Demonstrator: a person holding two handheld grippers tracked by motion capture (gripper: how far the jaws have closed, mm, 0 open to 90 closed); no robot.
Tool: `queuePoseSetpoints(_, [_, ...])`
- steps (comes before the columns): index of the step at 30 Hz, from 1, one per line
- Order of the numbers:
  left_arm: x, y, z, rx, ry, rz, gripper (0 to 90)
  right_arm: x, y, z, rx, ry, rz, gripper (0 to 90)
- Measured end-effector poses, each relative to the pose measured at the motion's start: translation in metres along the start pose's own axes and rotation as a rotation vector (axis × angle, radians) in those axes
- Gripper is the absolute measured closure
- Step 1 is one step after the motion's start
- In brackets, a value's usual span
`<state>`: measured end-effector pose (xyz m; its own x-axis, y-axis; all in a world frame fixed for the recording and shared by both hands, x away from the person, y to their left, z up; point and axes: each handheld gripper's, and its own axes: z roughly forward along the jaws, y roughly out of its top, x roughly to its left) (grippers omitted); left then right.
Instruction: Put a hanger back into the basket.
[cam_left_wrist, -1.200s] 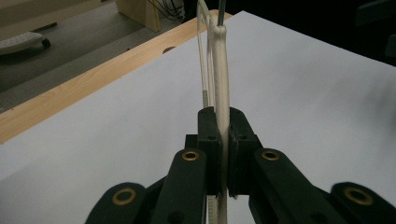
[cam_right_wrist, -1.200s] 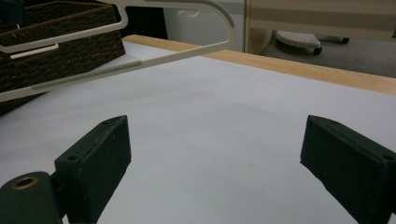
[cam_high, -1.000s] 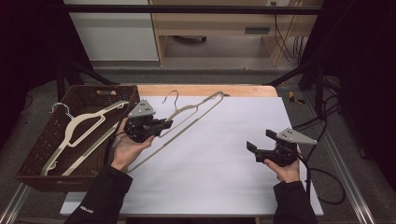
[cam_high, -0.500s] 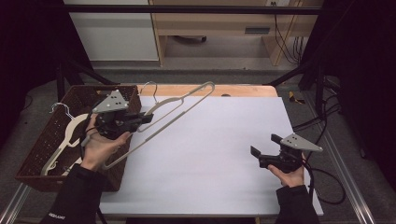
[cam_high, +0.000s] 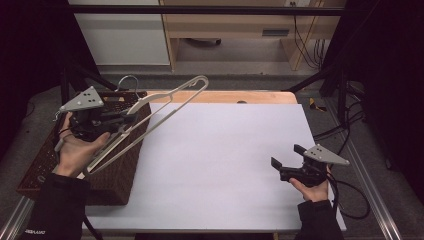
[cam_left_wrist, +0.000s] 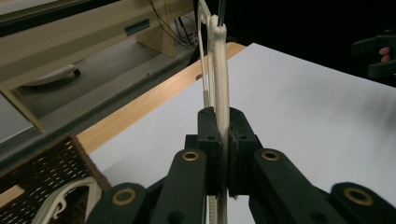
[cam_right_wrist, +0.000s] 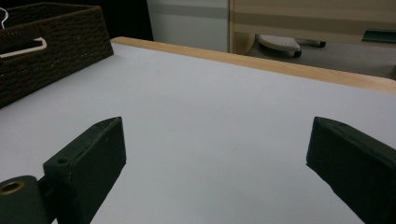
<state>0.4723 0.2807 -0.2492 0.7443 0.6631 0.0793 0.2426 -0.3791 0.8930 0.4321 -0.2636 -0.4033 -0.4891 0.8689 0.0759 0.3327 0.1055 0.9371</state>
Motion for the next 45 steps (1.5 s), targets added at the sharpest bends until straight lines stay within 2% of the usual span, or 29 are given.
queuePoseSetpoints(6, [0.021, -0.006, -0.019, -0.016, 0.022, -0.019, 86.0, 0.000, 0.000, 0.000, 0.001, 0.002, 0.005, 4.7])
queuePoseSetpoints(13, [0.044, -0.016, -0.035, 0.013, 0.069, -0.031, 86.0, 0.000, 0.000, 0.001, 0.002, 0.008, -0.004, 4.6])
queuePoseSetpoints(20, [0.072, -0.038, -0.046, 0.026, 0.095, -0.076, 86.0, 0.001, 0.000, 0.002, 0.010, 0.009, -0.002, 4.9])
queuePoseSetpoints(29, [0.096, -0.067, -0.053, 0.077, 0.139, -0.118, 86.0, 0.001, 0.000, 0.003, 0.013, 0.011, -0.004, 5.1])
queuePoseSetpoints(36, [0.109, -0.085, -0.060, 0.114, 0.164, -0.137, 86.0, 0.001, -0.001, 0.004, 0.018, 0.014, 0.000, 5.3])
queuePoseSetpoints(40, [0.114, -0.095, -0.063, 0.118, 0.188, -0.162, 86.0, 0.001, 0.000, 0.004, 0.018, 0.011, 0.000, 5.3])
queuePoseSetpoints(45, [0.118, -0.104, -0.064, 0.146, 0.192, -0.159, 86.0, 0.001, 0.000, 0.004, 0.017, 0.014, 0.002, 5.3])
